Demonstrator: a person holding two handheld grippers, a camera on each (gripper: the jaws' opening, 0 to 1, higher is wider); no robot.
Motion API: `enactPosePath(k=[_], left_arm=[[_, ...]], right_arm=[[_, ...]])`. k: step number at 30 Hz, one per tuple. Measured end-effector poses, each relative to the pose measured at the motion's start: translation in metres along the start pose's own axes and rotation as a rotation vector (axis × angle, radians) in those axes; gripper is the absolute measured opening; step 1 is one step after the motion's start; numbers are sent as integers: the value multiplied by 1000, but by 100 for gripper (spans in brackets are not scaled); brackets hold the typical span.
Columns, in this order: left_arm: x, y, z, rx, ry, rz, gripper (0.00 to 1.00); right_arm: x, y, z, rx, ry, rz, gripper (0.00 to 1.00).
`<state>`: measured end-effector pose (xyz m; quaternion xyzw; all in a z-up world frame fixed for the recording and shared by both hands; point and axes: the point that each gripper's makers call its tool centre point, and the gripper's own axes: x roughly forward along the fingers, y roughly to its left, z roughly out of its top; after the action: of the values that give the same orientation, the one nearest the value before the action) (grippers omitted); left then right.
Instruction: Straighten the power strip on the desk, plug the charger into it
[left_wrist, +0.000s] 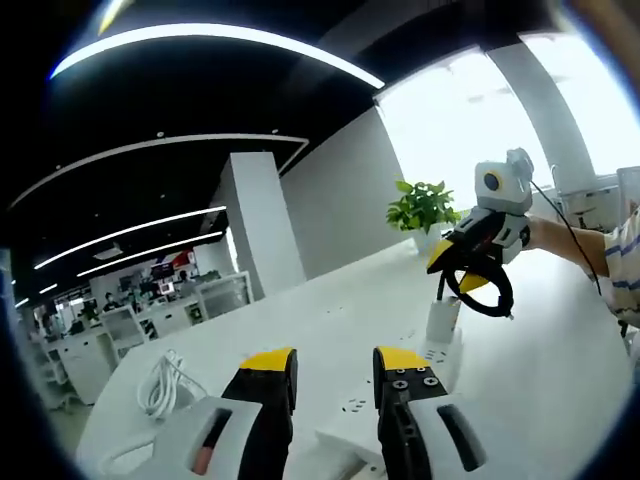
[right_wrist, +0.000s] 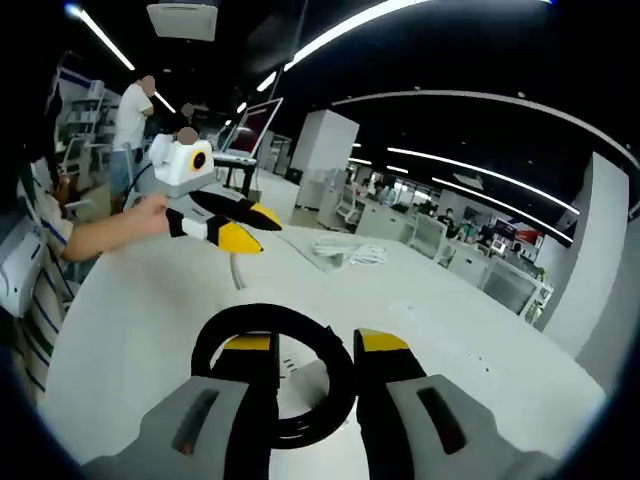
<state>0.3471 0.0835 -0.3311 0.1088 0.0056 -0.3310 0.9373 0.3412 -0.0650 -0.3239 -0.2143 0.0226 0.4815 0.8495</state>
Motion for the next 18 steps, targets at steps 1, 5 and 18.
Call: enactPosePath(k=[1, 5, 18], left_arm=[[0, 0, 1, 0, -2, 1, 31], [-2, 4, 1, -1, -2, 15, 30], [-7, 12, 0, -15, 6, 31, 31]], right_arm=[[-2, 0, 1, 2, -9, -4, 28], [-10, -1, 3, 33, -49, -18, 28], [-28, -8, 3, 182, -224, -32, 29]])
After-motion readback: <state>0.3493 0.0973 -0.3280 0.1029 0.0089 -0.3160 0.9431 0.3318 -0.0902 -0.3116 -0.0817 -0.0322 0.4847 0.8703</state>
